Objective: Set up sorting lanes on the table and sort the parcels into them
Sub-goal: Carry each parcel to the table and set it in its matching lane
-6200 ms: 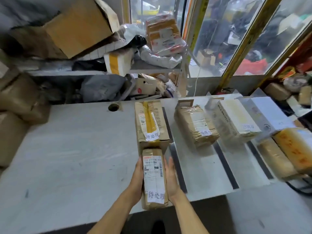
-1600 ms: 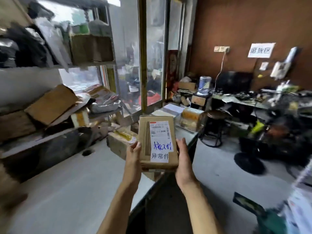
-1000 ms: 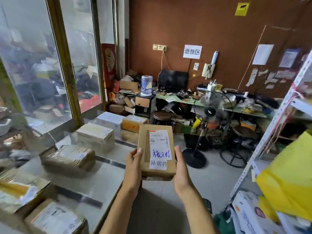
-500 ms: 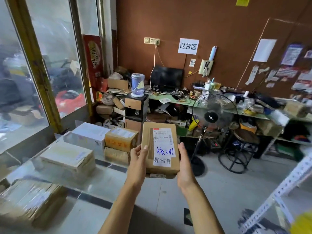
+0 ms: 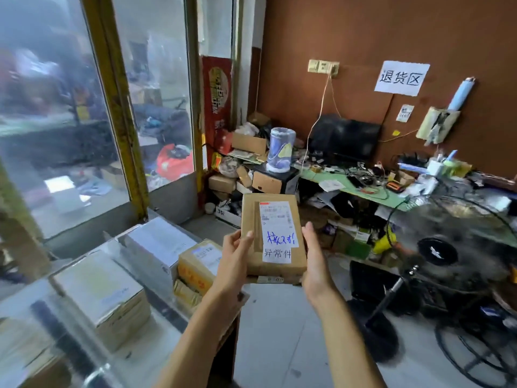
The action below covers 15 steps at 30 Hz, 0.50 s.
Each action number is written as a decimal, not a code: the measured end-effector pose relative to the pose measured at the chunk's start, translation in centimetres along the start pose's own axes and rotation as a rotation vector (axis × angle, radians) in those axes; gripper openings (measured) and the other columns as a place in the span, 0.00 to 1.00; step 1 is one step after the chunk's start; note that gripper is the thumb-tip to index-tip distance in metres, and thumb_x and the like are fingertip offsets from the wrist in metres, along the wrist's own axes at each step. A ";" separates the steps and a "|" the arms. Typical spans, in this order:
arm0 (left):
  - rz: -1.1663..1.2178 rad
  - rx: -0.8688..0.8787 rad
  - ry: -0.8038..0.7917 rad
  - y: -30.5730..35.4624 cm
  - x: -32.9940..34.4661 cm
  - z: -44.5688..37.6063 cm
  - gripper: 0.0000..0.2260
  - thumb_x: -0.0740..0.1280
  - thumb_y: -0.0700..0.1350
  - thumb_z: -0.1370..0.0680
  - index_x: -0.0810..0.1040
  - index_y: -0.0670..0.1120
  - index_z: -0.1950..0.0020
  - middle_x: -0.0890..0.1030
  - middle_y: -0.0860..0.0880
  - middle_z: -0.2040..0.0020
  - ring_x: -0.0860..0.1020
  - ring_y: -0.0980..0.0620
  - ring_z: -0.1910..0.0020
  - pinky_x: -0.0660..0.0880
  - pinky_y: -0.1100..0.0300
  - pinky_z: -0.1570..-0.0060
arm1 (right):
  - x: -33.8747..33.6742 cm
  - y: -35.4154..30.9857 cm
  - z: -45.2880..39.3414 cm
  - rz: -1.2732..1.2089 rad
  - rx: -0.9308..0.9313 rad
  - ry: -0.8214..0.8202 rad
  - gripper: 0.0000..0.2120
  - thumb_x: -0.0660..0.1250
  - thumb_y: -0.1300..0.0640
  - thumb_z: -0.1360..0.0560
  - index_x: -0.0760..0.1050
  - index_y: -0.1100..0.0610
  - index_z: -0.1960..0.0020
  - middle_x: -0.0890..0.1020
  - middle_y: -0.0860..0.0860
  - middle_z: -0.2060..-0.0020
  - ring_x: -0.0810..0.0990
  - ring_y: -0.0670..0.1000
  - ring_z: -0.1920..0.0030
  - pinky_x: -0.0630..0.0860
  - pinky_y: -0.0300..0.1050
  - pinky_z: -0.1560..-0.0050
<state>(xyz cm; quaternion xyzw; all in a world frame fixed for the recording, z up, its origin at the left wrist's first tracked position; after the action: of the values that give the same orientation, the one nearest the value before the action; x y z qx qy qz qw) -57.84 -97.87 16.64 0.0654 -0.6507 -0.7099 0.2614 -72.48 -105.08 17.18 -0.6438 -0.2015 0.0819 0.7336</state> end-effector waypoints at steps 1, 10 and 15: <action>-0.009 0.016 0.037 0.4 -0.5 -1.2 0.21 0.63 0.61 0.20 0.66 0.53 0.30 0.80 0.48 0.38 0.82 0.49 0.45 0.81 0.53 0.56 | 0.6 -0.1 -1.9 0.019 0.014 -0.032 0.34 0.55 0.24 0.26 0.74 0.40 0.28 0.83 0.48 0.35 0.81 0.52 0.35 0.73 0.62 0.29; 0.028 0.089 0.380 3.4 -9.1 -11.0 0.18 0.60 0.57 0.18 0.67 0.50 0.31 0.80 0.48 0.42 0.82 0.51 0.52 0.78 0.59 0.66 | 11.7 0.2 -16.1 0.058 0.077 -0.300 0.33 0.56 0.30 0.23 0.74 0.49 0.26 0.83 0.52 0.36 0.81 0.52 0.35 0.73 0.60 0.30; 0.107 0.107 0.612 4.2 -15.4 -13.1 0.19 0.62 0.58 0.19 0.68 0.50 0.31 0.80 0.44 0.39 0.82 0.46 0.49 0.79 0.55 0.66 | 19.4 2.3 -21.0 0.065 0.147 -0.527 0.29 0.54 0.35 0.19 0.74 0.51 0.27 0.84 0.53 0.39 0.83 0.53 0.38 0.77 0.56 0.34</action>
<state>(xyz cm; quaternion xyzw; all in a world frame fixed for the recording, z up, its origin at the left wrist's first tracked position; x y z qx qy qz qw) -37.79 -102.58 14.99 0.2554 -0.5807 -0.6072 0.4783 -46.14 -116.47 16.78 -0.5516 -0.3582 0.2846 0.6975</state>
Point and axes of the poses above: each hand's wrist, its own z-axis away from the middle knuckle, its own x-axis out of the palm, y = z × x, the point moved 5 cm from there along -z, towards the middle knuckle
